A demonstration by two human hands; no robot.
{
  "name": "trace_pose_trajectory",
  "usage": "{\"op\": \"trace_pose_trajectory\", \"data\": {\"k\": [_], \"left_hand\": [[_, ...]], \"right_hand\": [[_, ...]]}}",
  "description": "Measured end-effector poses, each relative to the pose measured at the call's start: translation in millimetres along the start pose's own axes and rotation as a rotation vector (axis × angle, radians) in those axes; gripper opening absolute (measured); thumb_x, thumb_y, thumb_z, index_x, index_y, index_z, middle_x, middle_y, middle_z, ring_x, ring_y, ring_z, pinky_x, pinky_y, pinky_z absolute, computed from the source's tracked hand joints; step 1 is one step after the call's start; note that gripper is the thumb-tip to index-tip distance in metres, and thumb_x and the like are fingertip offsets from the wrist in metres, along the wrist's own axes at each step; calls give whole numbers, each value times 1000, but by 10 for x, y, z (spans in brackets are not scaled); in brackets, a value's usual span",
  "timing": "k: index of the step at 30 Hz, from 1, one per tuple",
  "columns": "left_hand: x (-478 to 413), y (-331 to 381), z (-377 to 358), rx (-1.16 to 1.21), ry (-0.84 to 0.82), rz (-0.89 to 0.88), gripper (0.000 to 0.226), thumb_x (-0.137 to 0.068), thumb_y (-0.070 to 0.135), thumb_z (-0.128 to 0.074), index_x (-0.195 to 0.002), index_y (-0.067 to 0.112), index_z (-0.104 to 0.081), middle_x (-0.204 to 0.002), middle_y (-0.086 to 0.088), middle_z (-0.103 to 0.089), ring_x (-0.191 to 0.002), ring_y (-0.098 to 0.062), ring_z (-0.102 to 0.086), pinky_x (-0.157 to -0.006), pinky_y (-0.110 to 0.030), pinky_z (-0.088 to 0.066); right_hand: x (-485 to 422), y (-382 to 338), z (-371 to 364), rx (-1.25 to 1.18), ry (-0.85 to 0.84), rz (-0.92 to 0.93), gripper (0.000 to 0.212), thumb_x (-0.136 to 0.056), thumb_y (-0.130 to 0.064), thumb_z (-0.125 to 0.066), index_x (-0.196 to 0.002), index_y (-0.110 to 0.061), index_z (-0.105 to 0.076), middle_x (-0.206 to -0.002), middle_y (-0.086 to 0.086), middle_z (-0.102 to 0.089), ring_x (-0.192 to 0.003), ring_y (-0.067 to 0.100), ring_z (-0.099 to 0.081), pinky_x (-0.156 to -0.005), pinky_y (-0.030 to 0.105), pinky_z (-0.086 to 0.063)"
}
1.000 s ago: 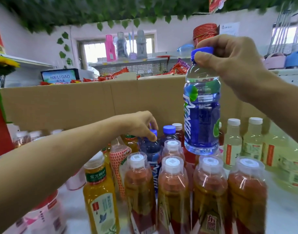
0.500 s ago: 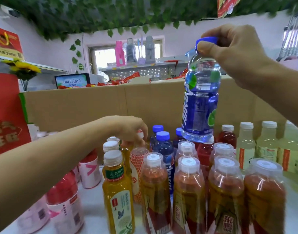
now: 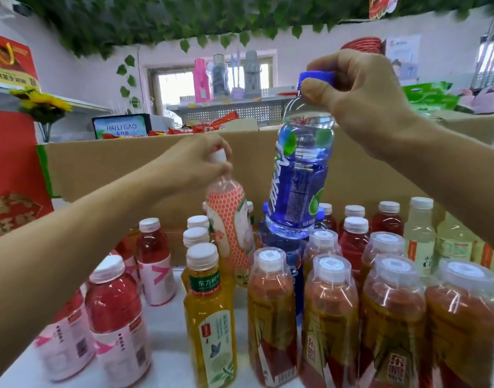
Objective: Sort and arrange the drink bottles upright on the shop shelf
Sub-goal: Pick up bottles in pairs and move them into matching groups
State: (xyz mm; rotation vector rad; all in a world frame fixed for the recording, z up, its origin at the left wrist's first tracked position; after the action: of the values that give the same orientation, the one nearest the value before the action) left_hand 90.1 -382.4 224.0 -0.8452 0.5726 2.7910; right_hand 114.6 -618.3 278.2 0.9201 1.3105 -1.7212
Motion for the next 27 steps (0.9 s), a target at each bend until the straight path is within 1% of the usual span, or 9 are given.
{"op": "trace_pose_trajectory", "data": {"k": [2, 4, 7, 11, 14, 16, 20, 24, 27], "left_hand": [[-1, 34, 153, 89, 101, -10, 15, -97, 25, -61, -111, 23, -58, -96, 12, -58, -82, -3, -62, -54, -13, -48], [-17, 76, 305, 134, 207, -29, 18, -98, 25, -59, -115, 19, -56, -95, 11, -55, -80, -4, -62, -51, -10, -49], [-26, 114, 548, 126, 382, -50, 23, -99, 29, -59, -118, 17, -56, -93, 12, -55, -78, -2, -60, -56, -14, -49], [-25, 124, 794, 90, 541, -66, 28, -98, 28, -62, -122, 15, -58, -100, 1, -58, -73, -3, -57, -62, -24, -53], [0, 125, 899, 53, 566, -78, 27, -98, 27, -61, -121, 15, -59, -101, -1, -58, -77, -11, -60, -69, -35, -59], [28, 103, 947, 32, 568, -72, 27, -98, 27, -61, -121, 15, -59, -102, -2, -58, -83, -17, -62, -73, -40, -60], [63, 41, 1003, 46, 554, -72, 25, -97, 28, -62, -119, 16, -58, -103, -1, -59, -79, -10, -62, -71, -41, -61], [97, -13, 1014, 79, 508, -72, 23, -97, 28, -63, -117, 17, -58, -95, 5, -57, -80, -5, -61, -71, -39, -61], [125, -34, 1023, 96, 491, -78, 23, -97, 29, -63, -117, 18, -58, -91, 9, -56, -80, -7, -61, -72, -42, -61]], "right_hand": [[-7, -33, -29, -6, 12, 14, 22, -90, -23, -70, -110, -21, -63, -97, -4, -69, -87, 3, -70, -79, 16, -55], [-6, -67, -90, -12, 14, 26, 20, -90, -24, -70, -109, -23, -61, -96, -7, -67, -86, 2, -69, -78, 14, -54], [4, -91, -223, -15, 26, 43, 20, -91, -22, -69, -108, -22, -60, -97, -2, -67, -91, 9, -69, -81, 17, -55], [71, 0, -442, -8, -48, -13, 30, -91, -23, -70, -118, -13, -64, -102, 4, -70, -93, 12, -70, -86, 26, -58], [208, 99, -663, 95, -205, -41, 40, -91, -25, -71, -127, -10, -62, -102, -1, -69, -88, 3, -66, -81, 18, -54], [320, 157, -819, 159, -340, -57, 38, -90, -23, -71, -125, -12, -64, -101, -2, -69, -88, 5, -66, -80, 20, -53], [545, 321, -1096, 302, -620, -153, 38, -86, -21, -74, -122, -15, -67, -102, -3, -67, -89, 8, -64, -88, 26, -52], [793, 480, -1363, 430, -901, -231, 40, -84, -24, -76, -123, -18, -67, -89, -12, -61, -77, 3, -59, -64, 18, -44], [884, 533, -1464, 471, -981, -258, 42, -84, -24, -78, -125, -17, -67, -85, -14, -62, -73, 0, -58, -59, 14, -41]]}}
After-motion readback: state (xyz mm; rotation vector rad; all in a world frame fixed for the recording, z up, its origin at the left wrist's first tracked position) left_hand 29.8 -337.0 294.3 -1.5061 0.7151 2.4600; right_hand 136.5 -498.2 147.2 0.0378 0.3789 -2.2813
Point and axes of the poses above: each hand's wrist, its own x-axis away from the middle knuckle, its own z-axis out of the back of the hand, y = z × x, the point moved 6 cm from there along -x, towards the middle knuckle
